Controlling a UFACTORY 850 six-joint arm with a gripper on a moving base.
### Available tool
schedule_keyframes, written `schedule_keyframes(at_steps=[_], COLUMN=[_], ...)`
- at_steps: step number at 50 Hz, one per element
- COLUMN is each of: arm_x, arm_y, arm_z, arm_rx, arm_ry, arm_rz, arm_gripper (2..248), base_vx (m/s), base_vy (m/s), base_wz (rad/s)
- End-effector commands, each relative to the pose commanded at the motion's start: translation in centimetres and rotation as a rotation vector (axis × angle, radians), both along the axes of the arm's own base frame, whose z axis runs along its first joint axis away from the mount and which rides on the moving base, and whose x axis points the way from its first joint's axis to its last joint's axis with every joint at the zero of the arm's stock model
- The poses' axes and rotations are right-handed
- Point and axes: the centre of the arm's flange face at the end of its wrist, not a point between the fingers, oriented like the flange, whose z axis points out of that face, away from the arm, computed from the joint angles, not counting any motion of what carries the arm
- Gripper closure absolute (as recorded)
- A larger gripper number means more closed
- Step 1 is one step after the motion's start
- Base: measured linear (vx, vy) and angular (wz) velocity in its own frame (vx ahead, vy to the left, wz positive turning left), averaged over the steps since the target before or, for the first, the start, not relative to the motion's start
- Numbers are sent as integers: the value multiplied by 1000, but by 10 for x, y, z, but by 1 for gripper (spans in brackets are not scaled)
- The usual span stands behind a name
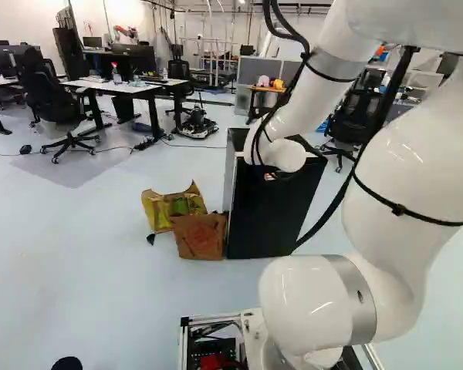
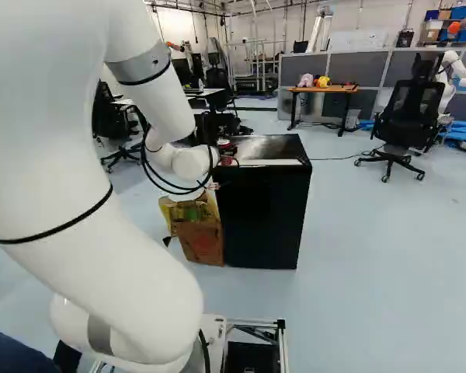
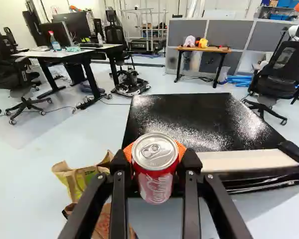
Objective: Grab a drink from the fridge
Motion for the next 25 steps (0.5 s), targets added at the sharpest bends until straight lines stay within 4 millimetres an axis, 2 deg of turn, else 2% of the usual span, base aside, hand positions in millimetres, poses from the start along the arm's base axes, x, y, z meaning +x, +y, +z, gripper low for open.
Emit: schedule_keyframes(at_steps=[25], arm_x=[-71], arm_y=[15], arm_z=[-20], arm_rx=[1], arm_ry=[14], arm_rz=[30], arm_gripper=[150], base_vx=[0], base_vy=[0], base_wz=[0])
